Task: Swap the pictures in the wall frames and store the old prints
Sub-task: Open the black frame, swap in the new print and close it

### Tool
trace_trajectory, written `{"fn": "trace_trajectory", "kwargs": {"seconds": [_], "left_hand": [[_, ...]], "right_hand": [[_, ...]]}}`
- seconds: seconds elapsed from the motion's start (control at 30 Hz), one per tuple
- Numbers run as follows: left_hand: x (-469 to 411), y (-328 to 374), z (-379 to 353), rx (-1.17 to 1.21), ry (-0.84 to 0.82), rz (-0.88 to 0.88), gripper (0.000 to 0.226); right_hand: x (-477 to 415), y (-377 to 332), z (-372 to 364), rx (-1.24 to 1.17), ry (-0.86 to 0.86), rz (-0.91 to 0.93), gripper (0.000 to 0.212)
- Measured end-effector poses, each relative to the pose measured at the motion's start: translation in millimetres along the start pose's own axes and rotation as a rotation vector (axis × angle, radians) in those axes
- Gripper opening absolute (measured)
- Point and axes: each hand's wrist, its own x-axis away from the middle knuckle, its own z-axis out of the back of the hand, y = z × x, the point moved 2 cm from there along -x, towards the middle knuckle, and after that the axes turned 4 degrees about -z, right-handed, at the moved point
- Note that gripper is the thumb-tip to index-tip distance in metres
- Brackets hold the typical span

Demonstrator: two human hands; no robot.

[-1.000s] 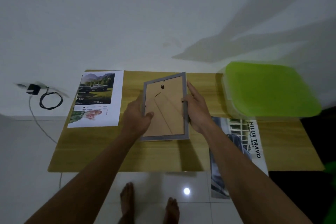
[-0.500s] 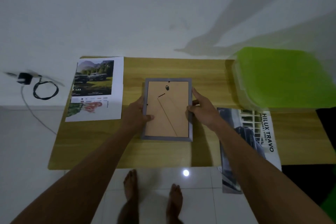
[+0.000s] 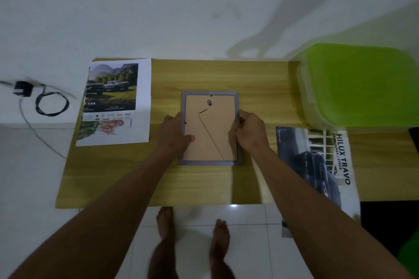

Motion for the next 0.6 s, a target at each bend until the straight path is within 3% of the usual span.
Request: {"fn": "trace_trajectory", "kwargs": {"seconds": [0.17, 0.23, 0.3, 0.37, 0.6], "left_hand": [[10, -6, -1, -0.041, 0.022, -0.067, 0.081], [21, -10, -2, -0.104, -0.015, -0.148, 0.100], [31, -17, -6, -0.222, -0.149, -0.201, 0.126], [35, -24, -9, -0.326, -0.247, -0.220, 0.138], [31, -29, -15, -0.322, -0.204, -0.232, 0.136]], "right_hand": [[7, 2, 1, 0.101, 0.028, 0.116, 0.021], [8, 5, 2, 0.154, 0.044, 0.195, 0.021], [7, 7, 2, 0.161, 0.058, 0.221, 0.011], [7, 7, 0, 0.190, 0.068, 0.213, 0.011], [5, 13, -12, 0.203, 0.110, 0.149, 0.029]]}}
